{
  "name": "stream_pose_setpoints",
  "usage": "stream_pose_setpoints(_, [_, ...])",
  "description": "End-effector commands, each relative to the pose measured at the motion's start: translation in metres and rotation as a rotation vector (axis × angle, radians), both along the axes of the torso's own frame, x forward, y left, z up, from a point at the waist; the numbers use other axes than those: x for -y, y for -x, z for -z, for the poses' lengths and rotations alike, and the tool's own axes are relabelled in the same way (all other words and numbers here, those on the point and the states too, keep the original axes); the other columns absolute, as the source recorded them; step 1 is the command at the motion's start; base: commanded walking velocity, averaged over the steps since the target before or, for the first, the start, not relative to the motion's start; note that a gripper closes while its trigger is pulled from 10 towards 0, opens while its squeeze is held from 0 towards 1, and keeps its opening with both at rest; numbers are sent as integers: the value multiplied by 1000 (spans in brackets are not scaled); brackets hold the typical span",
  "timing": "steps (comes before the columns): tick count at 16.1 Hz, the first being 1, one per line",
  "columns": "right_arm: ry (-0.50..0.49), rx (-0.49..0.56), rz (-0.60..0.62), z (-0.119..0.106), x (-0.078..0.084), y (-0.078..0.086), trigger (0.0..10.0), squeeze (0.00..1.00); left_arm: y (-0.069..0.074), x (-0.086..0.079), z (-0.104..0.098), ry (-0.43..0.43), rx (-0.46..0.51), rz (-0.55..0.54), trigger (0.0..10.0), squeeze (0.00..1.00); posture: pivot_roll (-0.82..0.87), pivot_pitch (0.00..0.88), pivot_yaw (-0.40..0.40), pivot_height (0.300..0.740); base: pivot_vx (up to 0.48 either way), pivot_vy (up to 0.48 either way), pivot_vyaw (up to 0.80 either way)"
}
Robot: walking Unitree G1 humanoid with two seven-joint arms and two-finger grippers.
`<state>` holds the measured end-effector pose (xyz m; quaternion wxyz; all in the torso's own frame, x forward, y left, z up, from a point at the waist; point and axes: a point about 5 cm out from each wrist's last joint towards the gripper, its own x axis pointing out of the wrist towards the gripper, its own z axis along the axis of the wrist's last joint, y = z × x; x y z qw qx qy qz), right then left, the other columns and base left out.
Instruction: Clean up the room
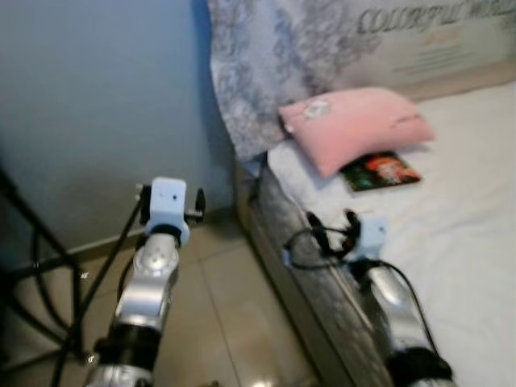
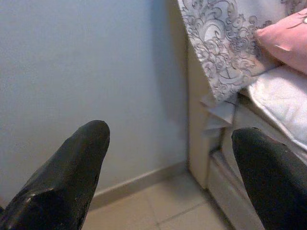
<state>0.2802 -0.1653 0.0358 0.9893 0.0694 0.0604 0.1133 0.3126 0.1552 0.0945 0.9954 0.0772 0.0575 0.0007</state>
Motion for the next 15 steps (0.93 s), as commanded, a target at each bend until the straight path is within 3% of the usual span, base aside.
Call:
stream_pose_setpoints(1, [-5,-17,12,3,2,1,10000,0,1,-3,3,-19,-16,-4,10000,0,112,0,0,740,0,0,456])
stream_pose_setpoints(4, [-13,-16,39,3,6,0,10000,0,-4,0,3,-77,-2,4,10000,0,106,0,-1,740,0,0,456])
stream_pose_setpoints(10, [-6,-29,30,8,5,3,10000,0,-8,-4,-7,-65,53,-24,10000,0,119,0,-11,740,0,0,453])
stream_pose_setpoints(13, [-14,-38,-21,7,0,2,10000,0,-6,-12,-7,-48,52,-74,10000,0,126,0,-14,740,480,0,165])
stream_pose_setpoints(15, [-31,-50,40,10,6,1,10000,0,-5,-15,-7,-10,63,-92,10000,0,135,0,-18,740,480,0,0])
